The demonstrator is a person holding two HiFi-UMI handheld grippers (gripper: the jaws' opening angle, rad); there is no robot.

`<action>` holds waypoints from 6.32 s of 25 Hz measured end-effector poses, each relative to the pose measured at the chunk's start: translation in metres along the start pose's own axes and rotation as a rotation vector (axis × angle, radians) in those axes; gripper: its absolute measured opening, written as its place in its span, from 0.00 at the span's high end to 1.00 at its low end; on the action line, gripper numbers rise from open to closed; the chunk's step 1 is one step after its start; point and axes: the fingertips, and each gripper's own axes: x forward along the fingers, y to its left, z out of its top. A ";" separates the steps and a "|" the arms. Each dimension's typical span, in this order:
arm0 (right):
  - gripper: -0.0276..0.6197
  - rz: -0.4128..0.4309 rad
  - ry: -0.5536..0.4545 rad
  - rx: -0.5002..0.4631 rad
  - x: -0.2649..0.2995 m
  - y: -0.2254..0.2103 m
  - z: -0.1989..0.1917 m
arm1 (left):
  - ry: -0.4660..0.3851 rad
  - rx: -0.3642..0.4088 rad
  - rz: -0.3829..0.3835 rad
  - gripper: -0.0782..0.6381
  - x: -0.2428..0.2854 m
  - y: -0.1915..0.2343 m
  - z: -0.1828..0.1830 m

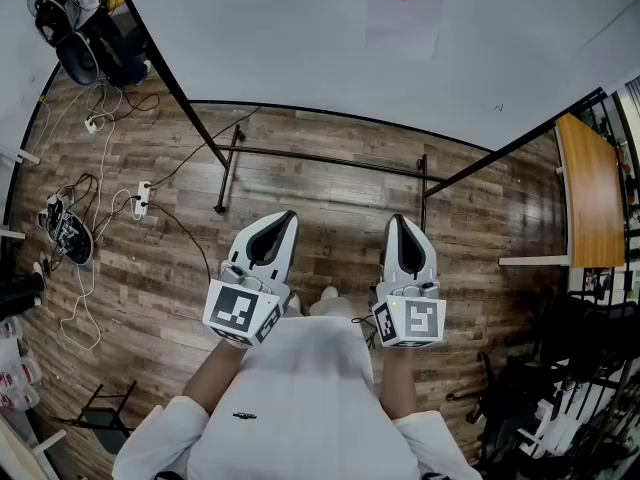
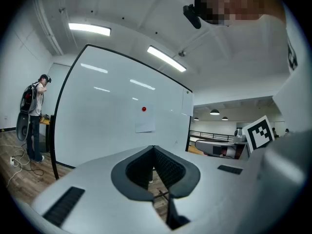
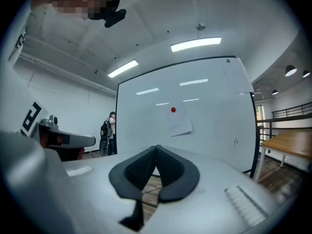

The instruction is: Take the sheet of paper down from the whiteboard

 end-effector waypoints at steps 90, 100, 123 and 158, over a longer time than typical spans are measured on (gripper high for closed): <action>0.75 0.069 -0.013 0.151 0.284 -0.205 0.022 | -0.021 0.074 -0.113 0.88 0.330 0.044 0.076; 0.73 0.138 0.018 0.134 0.313 -0.208 0.007 | -0.017 0.089 -0.101 0.88 0.336 0.044 0.079; 0.94 0.183 0.023 0.133 0.306 -0.195 0.014 | -0.068 0.183 -0.040 0.88 0.341 0.042 0.100; 0.94 0.183 -0.012 0.092 0.302 -0.190 0.026 | -0.145 0.268 0.190 0.68 0.395 0.041 0.172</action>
